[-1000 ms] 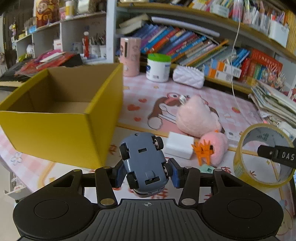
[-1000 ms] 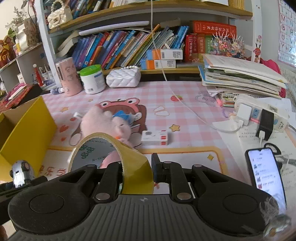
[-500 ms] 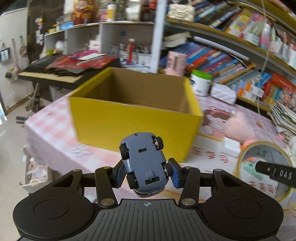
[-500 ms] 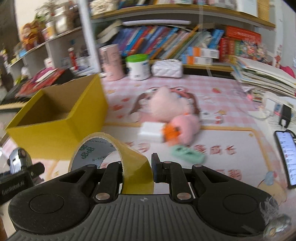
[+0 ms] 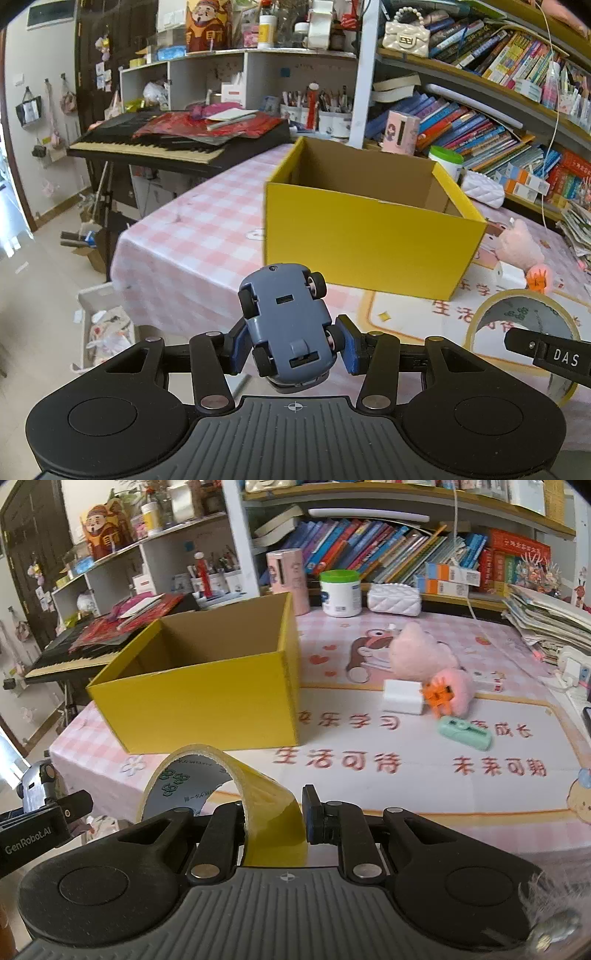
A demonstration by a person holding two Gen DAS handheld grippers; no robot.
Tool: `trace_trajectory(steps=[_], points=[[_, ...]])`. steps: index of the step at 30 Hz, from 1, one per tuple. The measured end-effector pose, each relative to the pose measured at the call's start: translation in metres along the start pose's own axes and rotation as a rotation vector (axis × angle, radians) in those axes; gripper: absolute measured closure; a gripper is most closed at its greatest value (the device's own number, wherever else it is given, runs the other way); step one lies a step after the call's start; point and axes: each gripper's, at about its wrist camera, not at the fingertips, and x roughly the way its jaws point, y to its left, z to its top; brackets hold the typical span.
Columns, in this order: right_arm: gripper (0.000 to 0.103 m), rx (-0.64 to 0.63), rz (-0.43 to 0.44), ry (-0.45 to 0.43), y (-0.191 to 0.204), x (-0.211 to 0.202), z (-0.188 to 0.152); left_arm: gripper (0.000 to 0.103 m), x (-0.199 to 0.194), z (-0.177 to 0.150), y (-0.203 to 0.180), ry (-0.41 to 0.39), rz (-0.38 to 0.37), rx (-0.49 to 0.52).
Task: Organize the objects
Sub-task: 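Carry the tape roll and toy car in both tools over the yellow box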
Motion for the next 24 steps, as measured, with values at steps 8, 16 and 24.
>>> trace_trajectory(steps=[8, 16, 24], points=[[0.088, -0.032, 0.013, 0.021, 0.031, -0.006, -0.013, 0.056, -0.009, -0.005, 0.023, -0.008, -0.017, 0.003], [0.088, -0.043, 0.010, 0.019, 0.042, -0.010, -0.015, 0.056, -0.012, -0.004, 0.033, -0.017, -0.037, 0.009], [0.088, -0.052, 0.008, 0.021, 0.048, -0.008, -0.012, 0.056, -0.010, -0.002, 0.035, -0.021, -0.052, 0.015]])
